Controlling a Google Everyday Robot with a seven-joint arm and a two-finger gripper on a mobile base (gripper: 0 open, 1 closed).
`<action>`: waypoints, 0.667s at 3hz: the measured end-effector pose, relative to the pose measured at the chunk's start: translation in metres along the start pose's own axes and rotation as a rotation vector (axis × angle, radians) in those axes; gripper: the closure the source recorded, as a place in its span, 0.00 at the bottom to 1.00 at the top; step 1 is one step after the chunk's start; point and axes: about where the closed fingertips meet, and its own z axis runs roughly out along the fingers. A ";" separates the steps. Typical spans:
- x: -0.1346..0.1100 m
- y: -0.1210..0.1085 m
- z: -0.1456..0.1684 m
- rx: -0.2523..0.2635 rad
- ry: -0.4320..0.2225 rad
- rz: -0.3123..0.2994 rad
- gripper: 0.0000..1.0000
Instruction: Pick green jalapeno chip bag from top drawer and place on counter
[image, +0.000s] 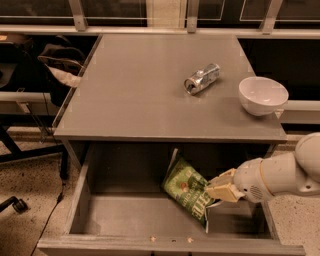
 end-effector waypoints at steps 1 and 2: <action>-0.039 0.020 -0.048 0.002 -0.047 -0.048 1.00; -0.050 0.034 -0.070 -0.006 -0.062 -0.059 1.00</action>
Offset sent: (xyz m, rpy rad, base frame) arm -0.0341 -0.0058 0.1174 0.0633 -0.0728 0.0401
